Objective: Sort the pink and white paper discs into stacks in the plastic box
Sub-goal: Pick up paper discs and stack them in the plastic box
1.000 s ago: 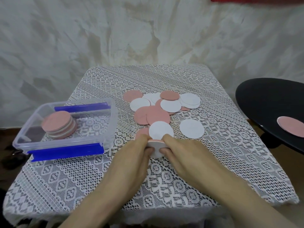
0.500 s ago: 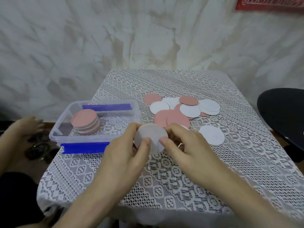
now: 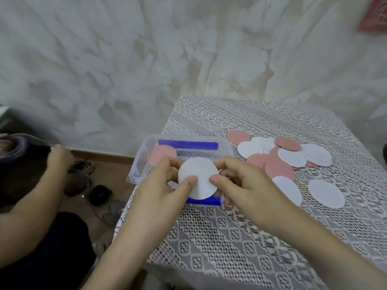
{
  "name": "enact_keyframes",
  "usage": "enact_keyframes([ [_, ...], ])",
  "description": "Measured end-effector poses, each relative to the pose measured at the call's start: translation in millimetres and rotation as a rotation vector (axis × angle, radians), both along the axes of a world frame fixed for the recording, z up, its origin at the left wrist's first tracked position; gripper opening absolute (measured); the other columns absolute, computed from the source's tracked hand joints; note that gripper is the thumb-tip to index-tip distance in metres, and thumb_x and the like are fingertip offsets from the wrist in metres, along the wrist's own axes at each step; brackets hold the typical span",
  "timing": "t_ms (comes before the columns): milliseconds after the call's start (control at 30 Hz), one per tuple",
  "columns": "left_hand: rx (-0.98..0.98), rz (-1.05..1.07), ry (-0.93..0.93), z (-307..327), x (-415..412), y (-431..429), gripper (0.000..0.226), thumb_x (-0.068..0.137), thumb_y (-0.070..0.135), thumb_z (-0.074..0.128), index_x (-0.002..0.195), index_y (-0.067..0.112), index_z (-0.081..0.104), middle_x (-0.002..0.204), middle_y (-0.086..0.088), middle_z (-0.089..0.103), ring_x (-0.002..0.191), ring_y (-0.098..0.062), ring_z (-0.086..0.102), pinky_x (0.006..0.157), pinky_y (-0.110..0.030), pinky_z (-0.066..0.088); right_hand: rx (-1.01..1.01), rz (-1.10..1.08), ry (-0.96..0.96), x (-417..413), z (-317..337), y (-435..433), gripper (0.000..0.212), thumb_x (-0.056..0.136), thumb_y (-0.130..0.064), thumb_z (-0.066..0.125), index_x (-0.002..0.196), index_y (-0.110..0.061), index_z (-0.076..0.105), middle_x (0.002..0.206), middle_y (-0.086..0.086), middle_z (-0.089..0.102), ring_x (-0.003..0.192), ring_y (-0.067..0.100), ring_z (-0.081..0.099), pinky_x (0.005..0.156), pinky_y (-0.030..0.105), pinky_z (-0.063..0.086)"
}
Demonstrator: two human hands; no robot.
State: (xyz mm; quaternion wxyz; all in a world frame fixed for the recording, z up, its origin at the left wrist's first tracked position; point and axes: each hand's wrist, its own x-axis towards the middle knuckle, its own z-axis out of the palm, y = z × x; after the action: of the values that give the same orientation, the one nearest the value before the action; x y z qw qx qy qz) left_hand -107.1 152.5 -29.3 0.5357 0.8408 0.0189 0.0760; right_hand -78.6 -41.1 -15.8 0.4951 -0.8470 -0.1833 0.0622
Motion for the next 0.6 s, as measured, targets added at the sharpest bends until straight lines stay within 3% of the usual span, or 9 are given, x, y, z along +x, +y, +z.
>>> enact_keyframes([
  [233, 0.085, 0.150, -0.047, 7.0, 9.3, 47.4, 0.017, 0.085, 0.047, 0.065, 0.099, 0.042, 0.057, 0.087, 0.019, 0.068, 0.061, -0.004, 0.057, 0.064, -0.039, 0.051, -0.013, 0.040, 0.009, 32.4, 11.6, 40.0, 0.008, 0.101, -0.025, 0.059, 0.099, -0.028, 0.066, 0.078, -0.005, 0.072, 0.054, 0.000, 0.057, 0.061, 0.028, 0.040],
  [333, 0.111, 0.202, -0.043, 8.2, 11.3, 61.9, 0.011, 0.088, 0.048, 0.064, 0.096, 0.041, 0.061, 0.089, 0.025, 0.065, 0.070, -0.002, 0.058, 0.067, -0.038, 0.051, -0.032, 0.036, 0.016, 50.2, 13.4, 57.1, 0.009, 0.101, -0.021, 0.059, 0.099, -0.024, 0.066, 0.074, -0.002, 0.070, 0.050, -0.001, 0.054, 0.058, 0.026, 0.040],
  [433, 0.188, 0.235, -0.051, 7.2, 13.9, 68.8, 0.009, 0.091, 0.048, 0.063, 0.094, 0.040, 0.063, 0.081, 0.031, 0.060, 0.069, -0.001, 0.056, 0.060, -0.030, 0.042, -0.057, 0.019, 0.067, 68.8, 10.0, 72.4, 0.008, 0.102, -0.017, 0.057, 0.101, -0.021, 0.065, 0.070, 0.001, 0.069, 0.045, 0.000, 0.049, 0.052, 0.025, 0.039],
  [600, 0.296, 0.252, -0.080, 4.0, 21.7, 69.2, 0.027, 0.092, 0.052, 0.055, 0.118, 0.045, 0.059, 0.113, 0.029, 0.052, 0.099, 0.010, 0.053, 0.075, -0.031, 0.049, -0.246, 0.014, 0.029, 85.1, -2.5, 86.9, 0.017, 0.102, -0.028, 0.056, 0.115, -0.036, 0.049, 0.073, -0.001, 0.070, 0.056, 0.008, 0.055, 0.059, 0.031, 0.042],
])
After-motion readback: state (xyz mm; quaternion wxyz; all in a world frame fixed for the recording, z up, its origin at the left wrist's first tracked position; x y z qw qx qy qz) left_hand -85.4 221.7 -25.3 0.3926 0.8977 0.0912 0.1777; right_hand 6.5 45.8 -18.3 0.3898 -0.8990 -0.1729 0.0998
